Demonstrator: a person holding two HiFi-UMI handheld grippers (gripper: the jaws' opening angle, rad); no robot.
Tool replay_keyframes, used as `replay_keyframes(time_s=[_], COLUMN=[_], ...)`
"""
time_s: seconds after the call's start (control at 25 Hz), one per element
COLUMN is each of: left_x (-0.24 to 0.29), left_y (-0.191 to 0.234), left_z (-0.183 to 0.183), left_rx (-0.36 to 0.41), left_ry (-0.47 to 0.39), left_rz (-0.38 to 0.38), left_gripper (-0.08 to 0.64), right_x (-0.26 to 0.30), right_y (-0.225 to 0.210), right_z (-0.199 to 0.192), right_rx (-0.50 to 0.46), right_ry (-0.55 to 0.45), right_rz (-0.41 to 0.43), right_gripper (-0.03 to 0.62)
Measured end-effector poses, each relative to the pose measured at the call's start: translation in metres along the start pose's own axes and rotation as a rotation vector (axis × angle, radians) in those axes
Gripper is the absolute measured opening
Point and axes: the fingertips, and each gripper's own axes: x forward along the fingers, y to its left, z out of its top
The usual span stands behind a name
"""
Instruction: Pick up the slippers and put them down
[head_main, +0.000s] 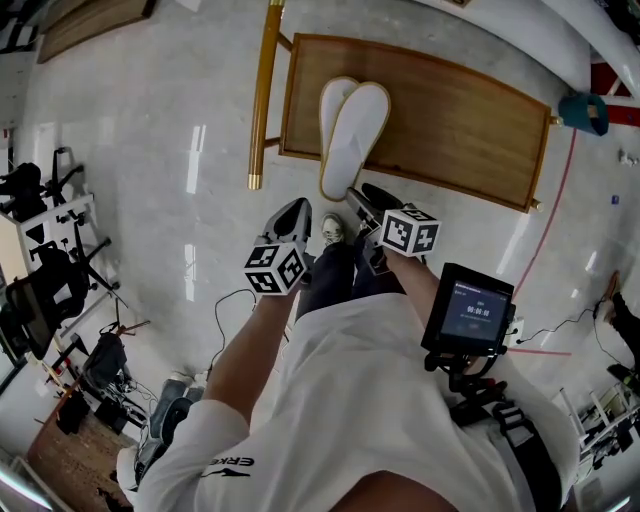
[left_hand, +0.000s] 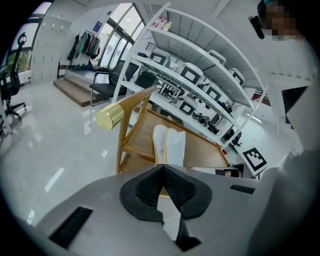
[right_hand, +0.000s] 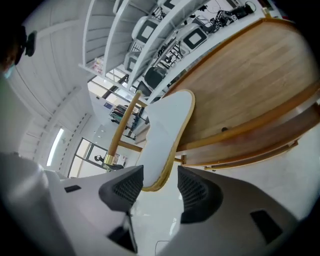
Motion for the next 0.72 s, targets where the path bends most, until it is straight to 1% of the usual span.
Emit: replay_keyframes(time_s=[0.08,0.24,0.48,0.72], left_x=[-0.001,-0.002,-0.006,-0.011], left_y=[0.005,0.013,0.023,0.029], left_z=[-0.003,-0.006,-0.012,-0.019], left_rx=[-0.004,-0.011,-0.014,-0.017], left_ry=[0.005,0.009,0.017,0.02], left_rz=[0.008,0.022,0.042,0.054], left_gripper=[0.003,0.003,0.003,0.003], right_x=[0.007,0.021,0.036,0.047], right_y=[-0.003,-0.003,-0.001,-0.001], right_z=[-0.003,-0.006,-0.007,-0.009], right_rx=[0.034,0.063,0.103,0.166], right_ry=[0.012,0.03,0.038,0.017], right_rz=[0.026,0.068,0.111,0.193], right_gripper=[0.225,0.256,0.264,0.264])
